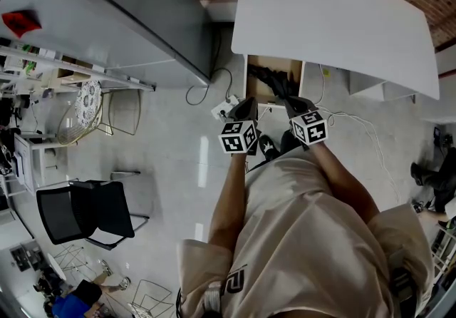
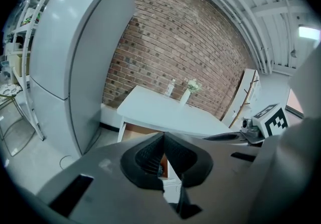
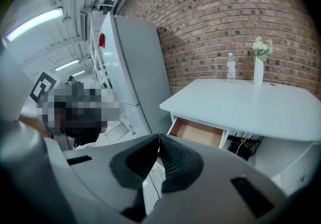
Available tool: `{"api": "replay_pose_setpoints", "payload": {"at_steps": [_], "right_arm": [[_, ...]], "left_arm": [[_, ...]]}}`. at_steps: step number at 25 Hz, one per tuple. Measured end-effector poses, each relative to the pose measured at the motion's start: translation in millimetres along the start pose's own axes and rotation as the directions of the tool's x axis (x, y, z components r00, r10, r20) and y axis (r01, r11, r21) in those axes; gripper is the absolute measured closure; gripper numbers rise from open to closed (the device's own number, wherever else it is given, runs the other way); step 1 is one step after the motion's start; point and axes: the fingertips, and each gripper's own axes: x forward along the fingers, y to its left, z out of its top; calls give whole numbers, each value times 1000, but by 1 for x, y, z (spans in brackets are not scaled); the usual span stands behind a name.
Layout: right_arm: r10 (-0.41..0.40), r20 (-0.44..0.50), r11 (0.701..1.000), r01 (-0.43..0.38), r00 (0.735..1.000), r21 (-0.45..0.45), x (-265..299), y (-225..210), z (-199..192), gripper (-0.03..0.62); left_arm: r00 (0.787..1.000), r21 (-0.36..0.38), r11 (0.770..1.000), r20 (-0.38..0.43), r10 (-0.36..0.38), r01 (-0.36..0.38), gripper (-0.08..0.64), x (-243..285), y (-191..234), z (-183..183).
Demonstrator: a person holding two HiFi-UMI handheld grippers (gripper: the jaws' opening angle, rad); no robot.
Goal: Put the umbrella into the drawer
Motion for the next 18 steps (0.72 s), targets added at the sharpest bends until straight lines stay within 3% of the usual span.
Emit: {"api": "replay_pose_setpoints", "payload": {"at_steps": [4, 18], "right_arm": [[-3, 3, 1000, 3, 1000, 3, 0, 1, 1, 525], [7, -21, 1000, -8, 1000, -18, 1, 2, -6, 525]], "left_arm": [[1000, -16, 1000, -8, -14, 14, 551, 0, 1, -2], [997, 47, 999, -74, -22, 26, 551, 4, -3, -17]]}}
